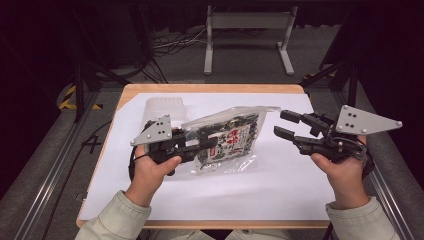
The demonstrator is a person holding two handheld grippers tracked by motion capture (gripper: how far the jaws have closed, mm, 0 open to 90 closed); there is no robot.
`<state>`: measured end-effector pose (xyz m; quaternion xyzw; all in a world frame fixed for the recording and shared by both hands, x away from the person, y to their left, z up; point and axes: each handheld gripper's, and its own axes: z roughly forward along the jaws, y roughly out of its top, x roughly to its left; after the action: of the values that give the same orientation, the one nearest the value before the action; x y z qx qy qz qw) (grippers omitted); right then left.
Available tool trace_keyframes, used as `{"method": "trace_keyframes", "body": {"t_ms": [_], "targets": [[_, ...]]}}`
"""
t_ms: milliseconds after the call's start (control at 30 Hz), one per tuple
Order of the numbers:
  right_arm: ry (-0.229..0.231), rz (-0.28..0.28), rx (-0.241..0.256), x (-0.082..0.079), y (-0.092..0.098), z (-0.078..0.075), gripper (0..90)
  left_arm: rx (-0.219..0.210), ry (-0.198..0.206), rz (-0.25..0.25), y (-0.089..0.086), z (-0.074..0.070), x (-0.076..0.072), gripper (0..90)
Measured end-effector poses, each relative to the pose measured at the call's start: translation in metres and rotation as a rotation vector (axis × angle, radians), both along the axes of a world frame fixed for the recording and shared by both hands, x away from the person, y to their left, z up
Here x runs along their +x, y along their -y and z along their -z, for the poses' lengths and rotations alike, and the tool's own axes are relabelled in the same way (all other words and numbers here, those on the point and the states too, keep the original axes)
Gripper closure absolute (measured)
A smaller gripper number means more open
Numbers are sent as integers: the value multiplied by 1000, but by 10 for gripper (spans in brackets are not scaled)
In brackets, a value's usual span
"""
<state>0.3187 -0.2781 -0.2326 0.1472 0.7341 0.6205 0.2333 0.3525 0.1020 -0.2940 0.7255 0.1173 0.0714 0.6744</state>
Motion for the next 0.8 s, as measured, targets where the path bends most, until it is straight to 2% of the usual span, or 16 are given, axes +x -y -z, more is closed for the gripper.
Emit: {"method": "trace_keyframes", "body": {"t_ms": [133, 467, 633, 800], "targets": [[-13, 15, 9, 1, 6, 5, 551, -1, 2, -16, -4, -4, 5, 723], [-52, 56, 25, 1, 20, 22, 566, -14, 15, -97, -22, -12, 21, 723], [-58, 82, 1, 2, 23, 29, 568, -26, 19, -133, -31, -14, 29, 722], [-79, 88, 1, 4, 25, 37, 573, -21, 4, -187, -38, -14, 40, 723]]}}
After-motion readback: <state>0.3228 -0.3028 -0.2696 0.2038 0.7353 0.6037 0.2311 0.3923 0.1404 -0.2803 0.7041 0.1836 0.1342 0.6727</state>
